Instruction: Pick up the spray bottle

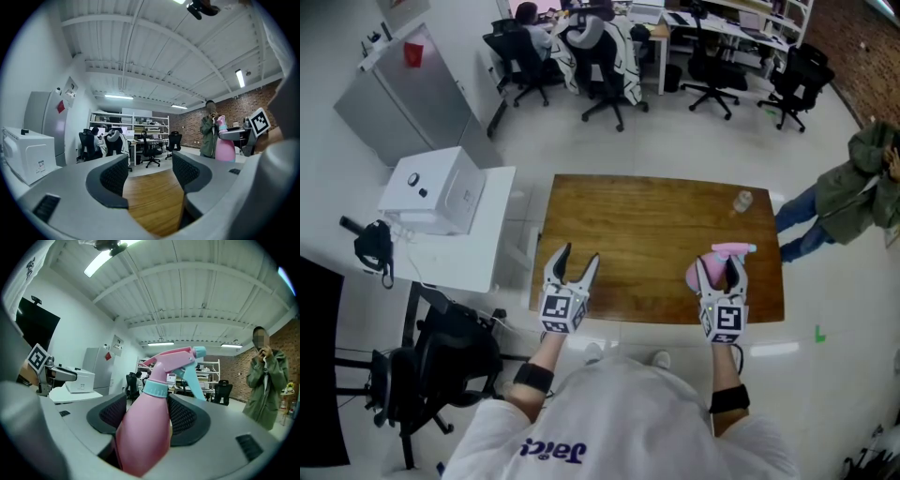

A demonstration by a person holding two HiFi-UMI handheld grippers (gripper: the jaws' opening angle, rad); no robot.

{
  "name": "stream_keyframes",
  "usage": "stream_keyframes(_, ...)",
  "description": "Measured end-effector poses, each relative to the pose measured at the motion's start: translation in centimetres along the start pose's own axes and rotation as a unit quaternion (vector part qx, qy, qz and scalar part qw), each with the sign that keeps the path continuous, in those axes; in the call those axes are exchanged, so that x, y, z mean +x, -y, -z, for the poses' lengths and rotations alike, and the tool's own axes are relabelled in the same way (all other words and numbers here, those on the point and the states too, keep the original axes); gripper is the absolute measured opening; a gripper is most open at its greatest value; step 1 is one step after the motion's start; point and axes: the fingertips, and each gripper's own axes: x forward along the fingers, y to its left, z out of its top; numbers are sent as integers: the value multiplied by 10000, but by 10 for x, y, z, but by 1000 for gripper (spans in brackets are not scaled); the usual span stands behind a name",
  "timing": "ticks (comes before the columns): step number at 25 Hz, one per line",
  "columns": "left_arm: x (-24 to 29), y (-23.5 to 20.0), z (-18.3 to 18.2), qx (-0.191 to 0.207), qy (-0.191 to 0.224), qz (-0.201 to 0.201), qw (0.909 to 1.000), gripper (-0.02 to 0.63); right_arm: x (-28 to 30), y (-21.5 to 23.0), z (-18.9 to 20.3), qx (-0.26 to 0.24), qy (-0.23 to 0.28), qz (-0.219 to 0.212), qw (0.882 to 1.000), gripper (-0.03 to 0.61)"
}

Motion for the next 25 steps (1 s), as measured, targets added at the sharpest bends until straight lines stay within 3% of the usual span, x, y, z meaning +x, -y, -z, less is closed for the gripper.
stream_keyframes(8,-9,29,14,93,9,189,9998,285,-37,-5,18,216,-123,253,9994,285)
stream_keyframes(13,-14,37,17,197,18,236,9995,285,-49,-14,26,300,-28,72,9995,287)
stream_keyframes(25,-27,42,10,224,94,-21,9997,285,-57,-12,34,299,-157,178,9993,285)
